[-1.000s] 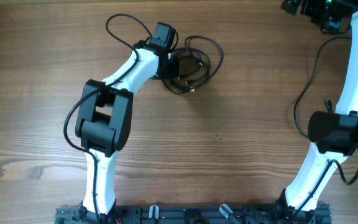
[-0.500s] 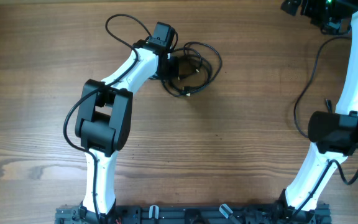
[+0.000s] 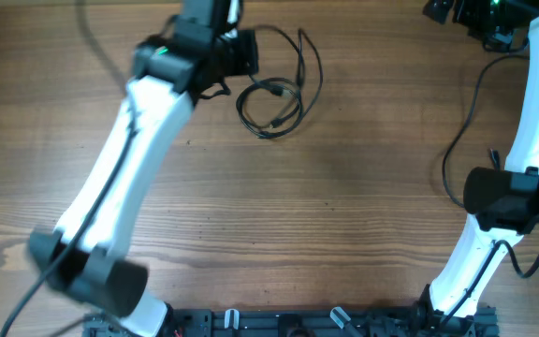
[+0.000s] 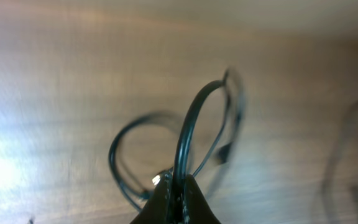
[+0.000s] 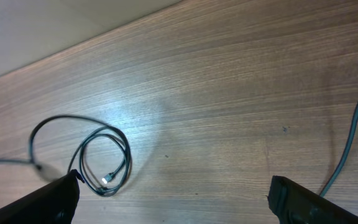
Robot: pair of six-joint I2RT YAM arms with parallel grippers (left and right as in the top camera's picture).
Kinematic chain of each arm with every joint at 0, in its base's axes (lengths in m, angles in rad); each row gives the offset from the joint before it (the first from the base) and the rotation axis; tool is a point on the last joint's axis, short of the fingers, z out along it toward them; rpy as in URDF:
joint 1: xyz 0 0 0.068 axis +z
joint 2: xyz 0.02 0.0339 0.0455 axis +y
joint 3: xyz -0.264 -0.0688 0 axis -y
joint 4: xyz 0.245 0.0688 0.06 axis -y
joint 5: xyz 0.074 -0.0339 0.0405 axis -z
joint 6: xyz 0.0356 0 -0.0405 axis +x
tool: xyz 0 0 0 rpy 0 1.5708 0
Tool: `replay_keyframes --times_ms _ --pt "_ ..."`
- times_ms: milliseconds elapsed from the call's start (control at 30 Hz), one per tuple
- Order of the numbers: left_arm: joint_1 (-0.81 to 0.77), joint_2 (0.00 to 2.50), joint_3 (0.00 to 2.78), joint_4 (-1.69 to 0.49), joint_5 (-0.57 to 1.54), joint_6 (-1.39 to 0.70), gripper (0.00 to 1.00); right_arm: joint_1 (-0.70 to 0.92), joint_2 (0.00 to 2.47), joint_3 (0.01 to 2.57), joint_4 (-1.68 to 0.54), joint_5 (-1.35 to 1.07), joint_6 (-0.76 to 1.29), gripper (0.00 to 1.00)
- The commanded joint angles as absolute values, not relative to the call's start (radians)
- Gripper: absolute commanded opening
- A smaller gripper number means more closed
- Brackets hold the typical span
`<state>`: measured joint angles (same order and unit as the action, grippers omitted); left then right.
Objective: Untangle cables
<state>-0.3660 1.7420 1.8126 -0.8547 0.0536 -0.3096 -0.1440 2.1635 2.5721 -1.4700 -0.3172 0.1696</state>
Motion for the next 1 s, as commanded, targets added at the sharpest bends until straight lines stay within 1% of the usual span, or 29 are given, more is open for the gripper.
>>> replay_keyframes --times_ms 0,67,267,667,800,967 --pt "-0.368 1.636 1.82 -0.811 0.065 -0.348 0.04 -0.114 2.169 2.577 -1.471 -0.35 0.151 1.0" --pt "-0.366 1.598 1.82 -0.765 0.061 -0.374 0.04 -0.087 2.169 2.577 -1.471 -0.401 0.106 1.0" --pt "-0.348 1.519 1.82 -0.61 0.059 -0.406 0.04 -0.019 2.169 2.577 -1.471 -0.479 0.076 1.0" --pt "-0.316 1.357 1.82 -0.177 0.057 -0.413 0.04 0.072 2.169 2.577 -1.462 -0.628 0.023 1.0" --pt "-0.316 1.322 1.82 -0.112 0.029 -0.413 0.04 0.097 2.169 2.577 -1.448 -0.674 -0.001 0.99" --pt "-0.316 1.3 1.82 -0.138 -0.006 -0.427 0.04 0.15 2.169 2.577 -1.423 -0.754 -0.043 1.0"
